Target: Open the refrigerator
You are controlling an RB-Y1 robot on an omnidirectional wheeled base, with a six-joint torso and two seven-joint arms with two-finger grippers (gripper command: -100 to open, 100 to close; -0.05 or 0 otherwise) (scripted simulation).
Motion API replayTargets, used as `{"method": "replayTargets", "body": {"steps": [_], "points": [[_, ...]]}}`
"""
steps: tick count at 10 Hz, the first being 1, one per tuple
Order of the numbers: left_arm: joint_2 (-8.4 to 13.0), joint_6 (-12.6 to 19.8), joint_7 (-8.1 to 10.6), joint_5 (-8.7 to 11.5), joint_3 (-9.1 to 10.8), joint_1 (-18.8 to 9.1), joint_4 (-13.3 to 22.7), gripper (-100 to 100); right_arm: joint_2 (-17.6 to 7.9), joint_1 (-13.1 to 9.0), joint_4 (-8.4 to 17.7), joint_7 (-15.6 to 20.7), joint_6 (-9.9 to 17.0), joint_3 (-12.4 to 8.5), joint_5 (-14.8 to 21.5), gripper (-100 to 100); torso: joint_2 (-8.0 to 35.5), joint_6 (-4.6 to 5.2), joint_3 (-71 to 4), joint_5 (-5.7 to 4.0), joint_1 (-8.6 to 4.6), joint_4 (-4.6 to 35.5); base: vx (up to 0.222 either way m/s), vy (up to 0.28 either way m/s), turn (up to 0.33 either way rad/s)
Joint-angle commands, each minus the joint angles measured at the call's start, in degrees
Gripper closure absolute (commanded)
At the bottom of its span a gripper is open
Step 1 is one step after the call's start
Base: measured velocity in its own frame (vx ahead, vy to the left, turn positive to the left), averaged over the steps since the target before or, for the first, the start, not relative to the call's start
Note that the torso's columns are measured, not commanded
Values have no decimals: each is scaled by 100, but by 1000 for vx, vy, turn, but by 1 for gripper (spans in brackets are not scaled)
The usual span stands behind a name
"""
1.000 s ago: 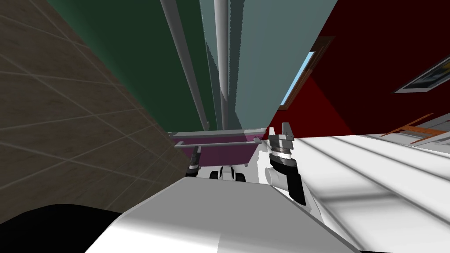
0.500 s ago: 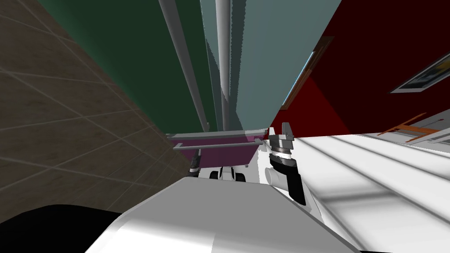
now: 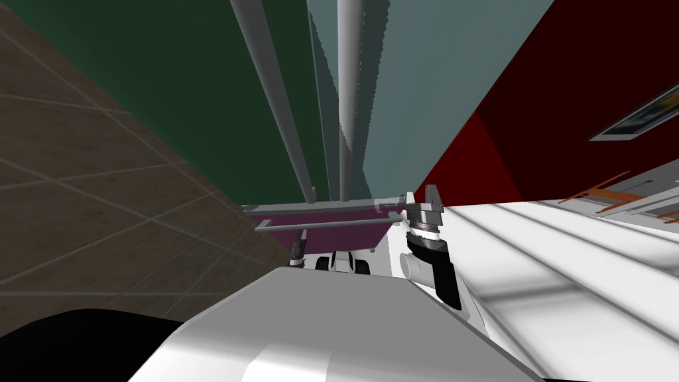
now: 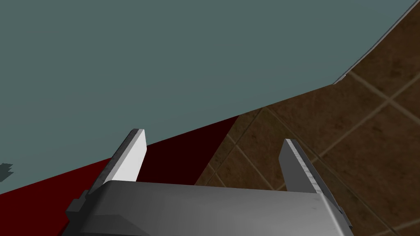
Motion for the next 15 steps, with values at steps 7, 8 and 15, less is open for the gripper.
{"method": "replayTargets", "body": {"steps": [7, 8, 15], "points": [[-183, 542, 12, 11, 57, -280, -251, -100, 0, -1, 0, 0, 0, 0, 0, 0, -15, 0, -10, 2, 5, -5, -10, -1, 9], [-178, 619, 14, 13, 66, -313, -297, -100, 0, -1, 0, 0, 0, 0, 0, 0, -15, -1, -10, 2, 6, -5, -20, -7, 12], [-220, -75, -4, -4, -17, -16, 117, 100, 0, 0, 0, 0, 0, 0, 0, 0, -70, 6, -26, 43, 37, -60, 15, 6, -11]]}}
